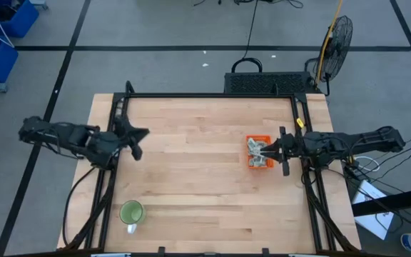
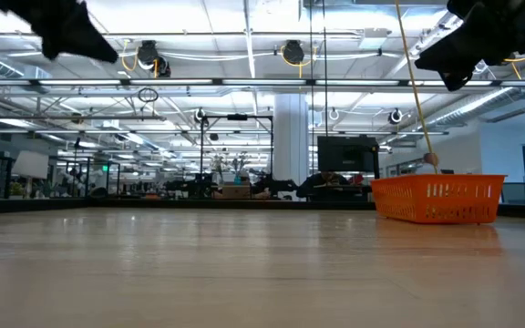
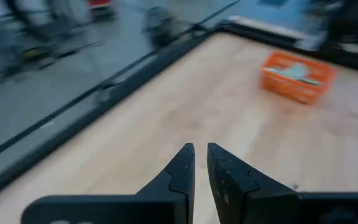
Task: Pick and place Stevia / Truvia into bins
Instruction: Return to Home Position
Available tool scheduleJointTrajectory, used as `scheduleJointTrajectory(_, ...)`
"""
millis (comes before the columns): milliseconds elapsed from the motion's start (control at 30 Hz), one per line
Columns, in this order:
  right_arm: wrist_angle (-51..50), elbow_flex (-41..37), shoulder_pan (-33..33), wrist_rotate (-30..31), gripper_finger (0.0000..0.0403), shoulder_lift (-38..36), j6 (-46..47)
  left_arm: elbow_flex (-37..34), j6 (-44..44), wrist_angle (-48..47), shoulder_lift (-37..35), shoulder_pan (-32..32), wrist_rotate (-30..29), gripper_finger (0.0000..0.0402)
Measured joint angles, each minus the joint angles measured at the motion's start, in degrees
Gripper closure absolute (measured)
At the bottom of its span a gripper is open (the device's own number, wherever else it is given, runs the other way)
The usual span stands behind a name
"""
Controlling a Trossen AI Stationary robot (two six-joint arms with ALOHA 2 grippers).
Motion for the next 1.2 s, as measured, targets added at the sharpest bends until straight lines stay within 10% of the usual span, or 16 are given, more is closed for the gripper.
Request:
scheduleJointTrajectory(200, -1.1, -1.2, 0.0, -1.1, 0.0347, -2.3, 0.1, -18.8, 9.7, 22.1, -12.4, 0.1, 3.3, 0.0353)
scheduleJointTrajectory(567, 5.0, -10.8, 0.0, -9.0, 0.0346, -20.8, -3.4, -23.5, 13.9, 17.5, -36.7, 2.9, 9.9, 0.0353)
scheduleJointTrajectory(967, 8.7, -16.5, -0.1, -9.0, 0.0346, -25.4, -4.6, -41.5, 20.5, 45.0, -35.7, 3.4, 16.9, 0.0353)
scheduleJointTrajectory(1200, 15.1, -22.3, -0.2, -10.4, 0.0346, -25.7, -6.7, -41.3, 25.2, 45.8, -34.6, 5.9, 26.0, 0.0353)
